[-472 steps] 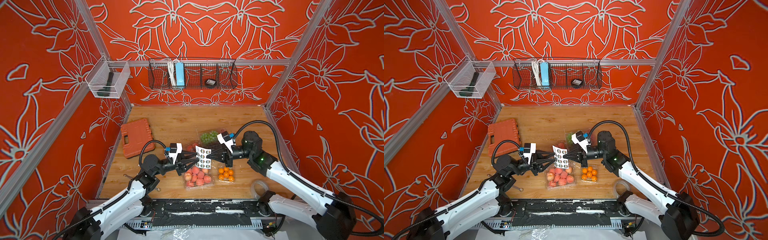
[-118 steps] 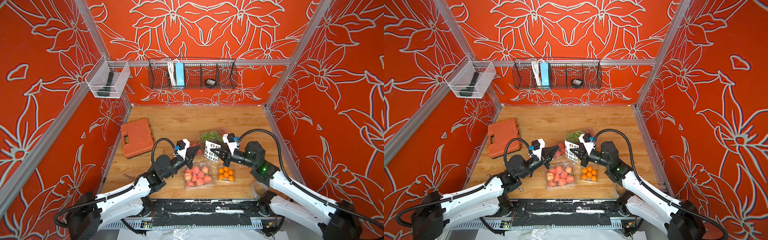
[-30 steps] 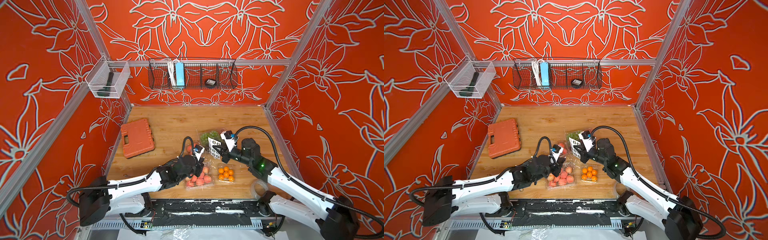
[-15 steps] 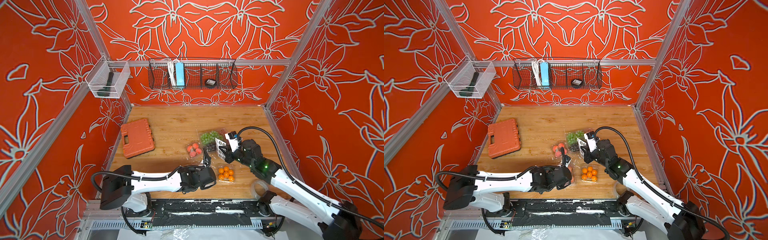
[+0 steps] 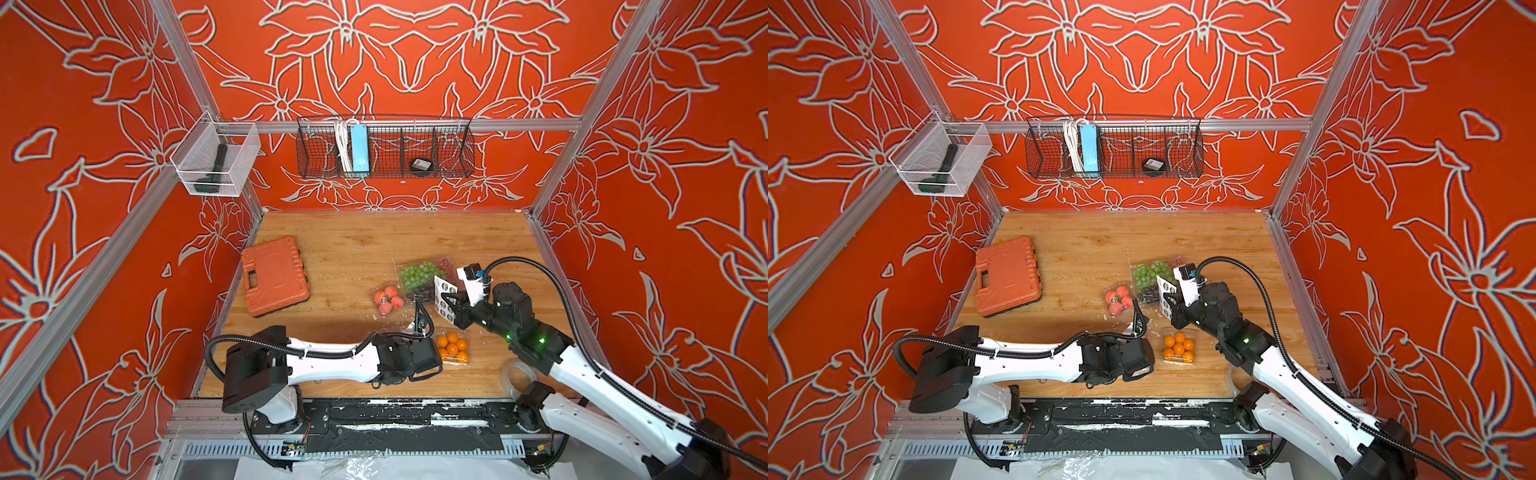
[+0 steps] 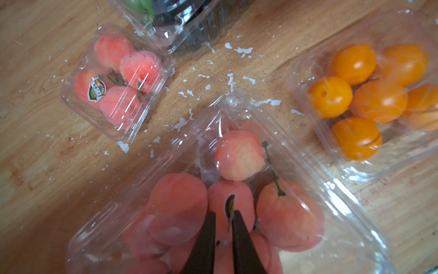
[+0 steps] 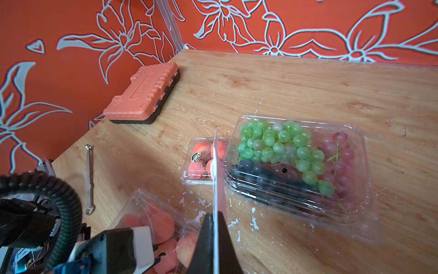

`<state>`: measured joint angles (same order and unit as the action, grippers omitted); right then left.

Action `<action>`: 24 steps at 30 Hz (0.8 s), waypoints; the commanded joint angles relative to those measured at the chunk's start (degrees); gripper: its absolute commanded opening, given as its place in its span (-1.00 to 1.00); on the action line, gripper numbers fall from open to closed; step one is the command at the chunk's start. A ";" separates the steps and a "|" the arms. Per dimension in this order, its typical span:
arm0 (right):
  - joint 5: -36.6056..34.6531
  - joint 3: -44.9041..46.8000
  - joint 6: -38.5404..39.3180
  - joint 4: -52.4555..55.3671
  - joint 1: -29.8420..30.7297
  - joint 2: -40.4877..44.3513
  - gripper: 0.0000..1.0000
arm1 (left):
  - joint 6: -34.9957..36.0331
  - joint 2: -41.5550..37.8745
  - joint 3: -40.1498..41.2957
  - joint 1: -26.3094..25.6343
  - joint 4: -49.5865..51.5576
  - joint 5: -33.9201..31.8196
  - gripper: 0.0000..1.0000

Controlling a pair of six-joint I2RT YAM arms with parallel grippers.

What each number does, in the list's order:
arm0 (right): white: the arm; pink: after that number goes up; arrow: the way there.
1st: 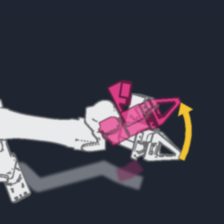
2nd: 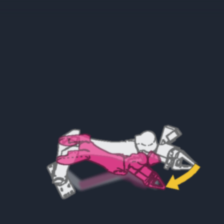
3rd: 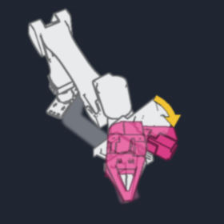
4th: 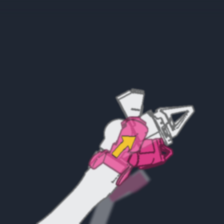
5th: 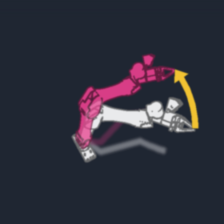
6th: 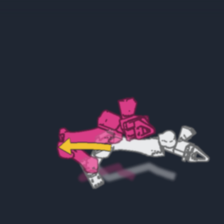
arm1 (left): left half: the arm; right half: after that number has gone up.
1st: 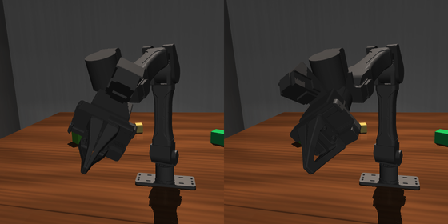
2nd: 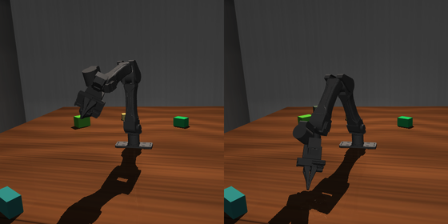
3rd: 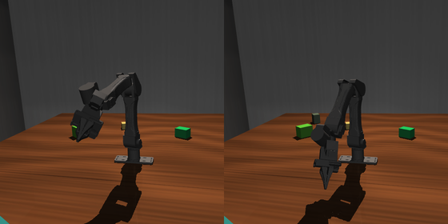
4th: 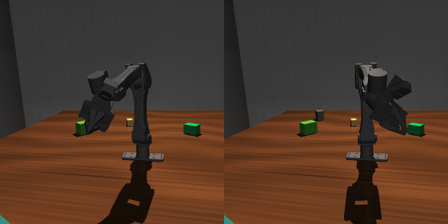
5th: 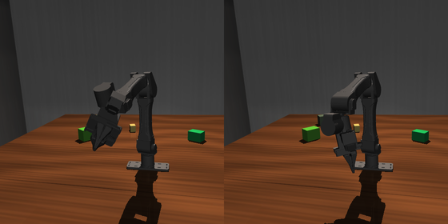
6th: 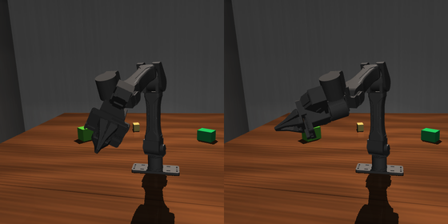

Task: Label fruit boxes
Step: Stick the label on the fruit box.

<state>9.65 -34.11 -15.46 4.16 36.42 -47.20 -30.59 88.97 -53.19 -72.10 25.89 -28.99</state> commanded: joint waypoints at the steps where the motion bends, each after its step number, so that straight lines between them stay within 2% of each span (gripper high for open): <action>1: 1.17 0.67 -0.80 0.27 0.05 1.14 -1.00 | 0.00 1.14 -0.32 0.00 0.55 3.72 -0.46; 3: 0.82 0.96 -0.82 0.09 0.05 1.52 -1.00 | 0.92 0.63 -0.42 0.78 -0.19 4.34 -0.43; 7: -0.31 1.32 -0.90 0.31 0.05 2.27 -1.00 | 2.14 0.12 -0.23 2.19 -1.17 5.69 -0.18; 9: -0.63 1.66 -0.92 0.07 0.05 2.80 -1.00 | 3.02 -0.23 0.18 2.33 -2.39 6.86 -0.13; 10: -0.79 1.74 -1.03 0.01 0.06 3.10 -1.00 | 2.85 -0.62 0.28 2.39 -2.66 6.74 -0.04; 12: -1.19 2.06 -1.13 -0.19 0.05 3.48 -1.00 | 2.66 -1.81 0.78 2.40 -3.48 6.45 0.28; 15: -0.83 2.05 -1.47 -0.12 0.06 3.47 -1.00 | 3.07 -4.11 1.40 2.79 -4.82 5.60 0.52; 19: 0.43 2.36 -2.29 -0.23 0.09 3.13 -1.00 | 2.31 -9.58 4.17 3.74 -8.53 4.16 0.53; 24: 2.26 3.09 -3.74 -1.06 0.07 1.76 -1.00 | 2.10 -20.56 11.22 6.55 -15.43 3.69 0.35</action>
<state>9.76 -32.03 -17.69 3.90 36.42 -44.64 -27.22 73.17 -44.60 -67.24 15.33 -23.70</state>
